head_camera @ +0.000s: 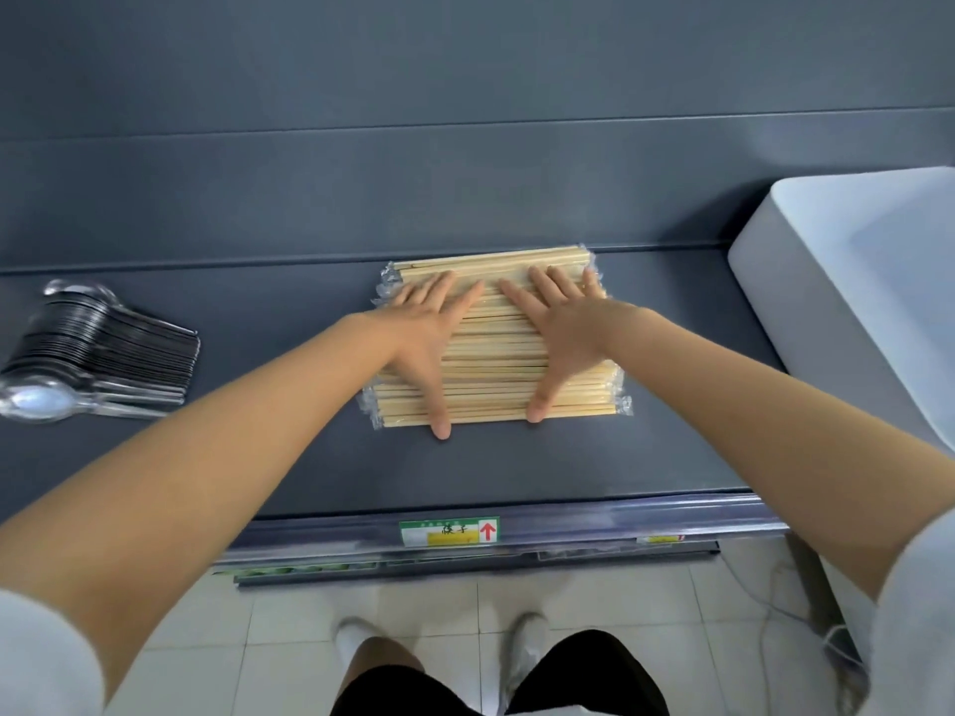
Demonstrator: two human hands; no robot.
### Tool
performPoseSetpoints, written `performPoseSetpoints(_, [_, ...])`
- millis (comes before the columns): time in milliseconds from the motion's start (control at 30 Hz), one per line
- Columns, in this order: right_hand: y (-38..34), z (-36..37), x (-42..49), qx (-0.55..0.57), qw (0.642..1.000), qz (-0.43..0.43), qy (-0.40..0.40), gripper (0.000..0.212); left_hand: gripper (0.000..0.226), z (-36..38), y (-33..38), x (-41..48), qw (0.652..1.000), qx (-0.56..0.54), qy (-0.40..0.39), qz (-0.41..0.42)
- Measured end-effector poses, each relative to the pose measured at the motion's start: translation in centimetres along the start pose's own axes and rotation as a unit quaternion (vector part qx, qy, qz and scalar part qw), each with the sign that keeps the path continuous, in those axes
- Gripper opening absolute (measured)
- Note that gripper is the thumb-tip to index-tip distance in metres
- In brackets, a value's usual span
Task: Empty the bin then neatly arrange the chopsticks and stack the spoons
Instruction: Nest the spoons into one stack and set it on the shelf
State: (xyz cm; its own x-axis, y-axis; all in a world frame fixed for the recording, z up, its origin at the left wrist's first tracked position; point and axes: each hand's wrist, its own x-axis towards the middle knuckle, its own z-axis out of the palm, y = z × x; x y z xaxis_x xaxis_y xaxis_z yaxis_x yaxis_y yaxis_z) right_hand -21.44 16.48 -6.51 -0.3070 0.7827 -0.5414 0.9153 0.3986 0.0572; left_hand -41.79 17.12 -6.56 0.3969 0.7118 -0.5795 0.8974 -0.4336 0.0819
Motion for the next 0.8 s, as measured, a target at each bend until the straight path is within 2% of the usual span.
performPoseSetpoints(567, [-3.1, -0.1, 0.8, 0.023, 0.999, -0.037, 0.027, 0.150, 0.168, 1.2, -3.1, -2.2, 1.000, 0.001, 0.004, -0.004])
performPoseSetpoints(667, [-2.0, -0.1, 0.0, 0.117, 0.991, -0.022, 0.066, 0.131, 0.149, 1.3, -2.9, -2.7, 0.998, -0.046, 0.043, 0.013])
performPoseSetpoints(733, [-0.9, -0.6, -0.1, 0.194, 0.973, 0.012, 0.127, 0.114, 0.128, 0.7, -2.7, -2.4, 0.990, -0.087, 0.106, 0.013])
performPoseSetpoints(800, [-0.1, -1.4, 0.5, 0.214, 0.963, 0.035, 0.157, 0.104, 0.114, -0.3, -2.7, -1.2, 0.979, -0.102, 0.175, 0.005])
